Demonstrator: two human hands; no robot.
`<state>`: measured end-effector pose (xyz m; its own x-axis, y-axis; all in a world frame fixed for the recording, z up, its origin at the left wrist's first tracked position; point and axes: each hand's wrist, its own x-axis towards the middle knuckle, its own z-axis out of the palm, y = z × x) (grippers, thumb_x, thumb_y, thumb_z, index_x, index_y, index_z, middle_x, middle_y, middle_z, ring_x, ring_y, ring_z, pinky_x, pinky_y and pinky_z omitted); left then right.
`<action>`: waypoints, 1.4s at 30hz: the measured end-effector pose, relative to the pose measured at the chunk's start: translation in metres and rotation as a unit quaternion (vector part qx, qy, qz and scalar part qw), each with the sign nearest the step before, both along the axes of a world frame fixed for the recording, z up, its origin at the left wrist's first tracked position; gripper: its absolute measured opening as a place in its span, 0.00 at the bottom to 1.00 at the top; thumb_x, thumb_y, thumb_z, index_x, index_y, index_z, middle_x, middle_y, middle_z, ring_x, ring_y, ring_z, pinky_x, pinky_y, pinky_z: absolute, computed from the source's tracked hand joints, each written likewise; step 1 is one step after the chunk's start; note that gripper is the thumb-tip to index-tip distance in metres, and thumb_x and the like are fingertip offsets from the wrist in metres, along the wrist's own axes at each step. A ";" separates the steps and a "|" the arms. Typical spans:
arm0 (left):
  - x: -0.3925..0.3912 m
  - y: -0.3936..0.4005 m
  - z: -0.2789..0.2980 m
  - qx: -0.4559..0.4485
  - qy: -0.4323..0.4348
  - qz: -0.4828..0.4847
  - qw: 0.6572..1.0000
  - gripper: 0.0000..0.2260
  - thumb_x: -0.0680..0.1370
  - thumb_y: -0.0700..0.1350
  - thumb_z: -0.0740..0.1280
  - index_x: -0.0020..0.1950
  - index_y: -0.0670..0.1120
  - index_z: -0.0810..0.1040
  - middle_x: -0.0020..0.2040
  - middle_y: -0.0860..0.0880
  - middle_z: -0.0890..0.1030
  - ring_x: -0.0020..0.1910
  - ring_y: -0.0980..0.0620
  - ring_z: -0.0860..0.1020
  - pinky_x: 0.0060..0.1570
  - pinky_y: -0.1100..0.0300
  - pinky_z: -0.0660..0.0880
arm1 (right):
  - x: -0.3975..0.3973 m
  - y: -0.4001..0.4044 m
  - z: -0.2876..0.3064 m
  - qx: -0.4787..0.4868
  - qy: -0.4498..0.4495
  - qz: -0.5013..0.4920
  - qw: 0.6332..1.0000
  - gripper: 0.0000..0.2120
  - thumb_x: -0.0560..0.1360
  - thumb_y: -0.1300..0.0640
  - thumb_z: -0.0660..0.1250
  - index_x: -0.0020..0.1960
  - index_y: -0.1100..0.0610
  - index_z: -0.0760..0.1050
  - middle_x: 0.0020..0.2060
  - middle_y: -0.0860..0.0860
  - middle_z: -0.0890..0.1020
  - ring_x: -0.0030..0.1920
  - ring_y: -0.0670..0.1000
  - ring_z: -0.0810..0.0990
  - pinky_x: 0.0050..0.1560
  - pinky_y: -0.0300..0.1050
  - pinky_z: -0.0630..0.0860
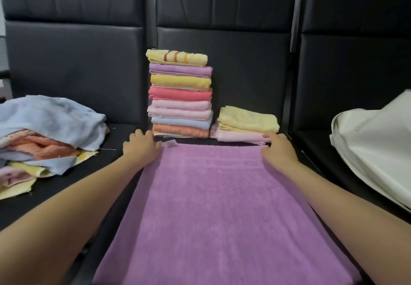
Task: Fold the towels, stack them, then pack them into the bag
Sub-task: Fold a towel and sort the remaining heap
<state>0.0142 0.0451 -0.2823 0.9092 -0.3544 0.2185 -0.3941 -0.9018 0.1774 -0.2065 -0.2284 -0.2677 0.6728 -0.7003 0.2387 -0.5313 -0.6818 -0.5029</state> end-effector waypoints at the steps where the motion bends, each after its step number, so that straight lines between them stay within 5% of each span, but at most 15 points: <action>1: -0.008 0.002 0.003 -0.010 -0.006 -0.001 1.000 0.20 0.81 0.55 0.58 0.66 0.43 0.70 0.63 0.39 0.70 0.64 0.39 0.68 0.60 0.45 0.68 | -0.004 0.005 0.002 0.003 -0.005 0.007 1.000 0.21 0.77 0.61 0.62 0.69 0.55 0.70 0.65 0.57 0.71 0.60 0.58 0.74 0.57 0.48 0.72; 7: -0.081 0.011 0.021 -0.053 -0.082 -0.139 0.985 0.16 0.81 0.53 0.58 0.63 0.45 0.72 0.61 0.43 0.72 0.60 0.42 0.70 0.54 0.48 0.69 | -0.040 0.059 0.008 0.080 -0.010 0.093 0.992 0.14 0.81 0.53 0.58 0.63 0.56 0.76 0.57 0.51 0.78 0.53 0.49 0.75 0.50 0.42 0.69; 10: -0.128 0.019 0.033 -0.097 -0.055 -0.233 0.966 0.11 0.81 0.50 0.60 0.56 0.44 0.75 0.55 0.45 0.74 0.56 0.45 0.71 0.52 0.51 0.71 | -0.057 0.087 0.015 0.042 0.001 0.152 0.988 0.12 0.81 0.55 0.60 0.57 0.58 0.79 0.54 0.49 0.81 0.54 0.49 0.78 0.53 0.42 0.72; 13: -0.172 0.020 0.047 -0.110 0.009 -0.293 0.950 0.10 0.81 0.48 0.60 0.48 0.44 0.76 0.49 0.47 0.76 0.48 0.47 0.74 0.50 0.51 0.73 | -0.076 0.106 0.023 0.024 -0.002 0.191 0.981 0.09 0.79 0.57 0.63 0.49 0.59 0.81 0.46 0.51 0.82 0.45 0.49 0.79 0.46 0.40 0.73; 16: -0.210 0.022 0.054 -0.087 0.035 -0.346 0.934 0.10 0.80 0.47 0.60 0.44 0.44 0.76 0.42 0.49 0.78 0.44 0.47 0.76 0.44 0.54 0.73 | -0.099 0.120 0.032 0.020 0.016 0.237 0.971 0.09 0.78 0.58 0.64 0.44 0.58 0.81 0.36 0.48 0.81 0.35 0.44 0.75 0.35 0.33 0.69; 20: -0.241 0.038 0.043 -0.040 0.044 -0.415 0.908 0.10 0.80 0.48 0.61 0.43 0.45 0.75 0.41 0.49 0.79 0.41 0.49 0.74 0.42 0.53 0.72 | -0.126 0.136 0.038 -0.012 0.068 0.311 0.948 0.12 0.79 0.54 0.65 0.37 0.54 0.77 0.32 0.47 0.78 0.31 0.41 0.71 0.36 0.34 0.68; 24: -0.254 0.063 0.010 -0.024 0.059 -0.463 0.884 0.09 0.79 0.51 0.63 0.51 0.47 0.76 0.48 0.51 0.73 0.46 0.53 0.70 0.49 0.54 0.71 | -0.153 0.153 0.023 -0.066 0.125 0.392 0.909 0.09 0.76 0.47 0.68 0.41 0.50 0.73 0.36 0.44 0.76 0.37 0.43 0.71 0.42 0.41 0.71; 27: -0.255 0.078 -0.012 -0.038 -0.004 -0.487 0.873 0.17 0.75 0.57 0.57 0.56 0.49 0.74 0.52 0.52 0.71 0.50 0.54 0.68 0.49 0.56 0.71 | -0.168 0.161 0.007 -0.145 0.160 0.435 0.874 0.17 0.71 0.39 0.70 0.52 0.48 0.71 0.47 0.41 0.73 0.47 0.42 0.71 0.47 0.39 0.71; 33: -0.252 0.083 -0.026 -0.034 -0.151 -0.501 0.852 0.17 0.75 0.60 0.62 0.56 0.50 0.72 0.51 0.51 0.75 0.46 0.51 0.70 0.43 0.57 0.72 | -0.168 0.157 0.007 -0.193 0.098 0.432 0.876 0.06 0.77 0.51 0.63 0.50 0.53 0.73 0.44 0.46 0.77 0.44 0.48 0.74 0.45 0.48 0.73; 36: -0.254 0.078 -0.025 -0.068 -0.186 -0.481 0.854 0.11 0.77 0.54 0.59 0.52 0.48 0.73 0.46 0.49 0.76 0.42 0.48 0.73 0.36 0.56 0.74 | -0.167 0.159 0.009 -0.172 0.073 0.409 0.893 0.04 0.78 0.51 0.63 0.48 0.51 0.72 0.40 0.43 0.76 0.41 0.47 0.73 0.42 0.45 0.71; 39: -0.257 0.072 -0.008 -0.060 -0.137 -0.434 0.888 0.19 0.80 0.56 0.49 0.53 0.46 0.74 0.46 0.49 0.77 0.43 0.46 0.76 0.36 0.52 0.74 | -0.162 0.162 0.012 -0.204 0.123 0.397 0.887 0.09 0.78 0.46 0.63 0.53 0.51 0.73 0.45 0.43 0.77 0.45 0.47 0.74 0.44 0.45 0.71; 42: -0.247 0.070 0.010 0.008 -0.113 -0.400 0.910 0.26 0.77 0.63 0.40 0.53 0.48 0.70 0.48 0.51 0.79 0.45 0.45 0.78 0.40 0.53 0.73 | -0.153 0.152 0.023 -0.240 0.179 0.332 0.894 0.09 0.80 0.51 0.60 0.54 0.54 0.75 0.51 0.48 0.79 0.53 0.52 0.76 0.45 0.46 0.68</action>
<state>-0.2332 0.1150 -0.2726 0.2921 -0.8873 0.3568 -0.9498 -0.3129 -0.0008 -0.3591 -0.0762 -0.2447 0.9958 0.0080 0.0909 0.0031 -0.9986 0.0535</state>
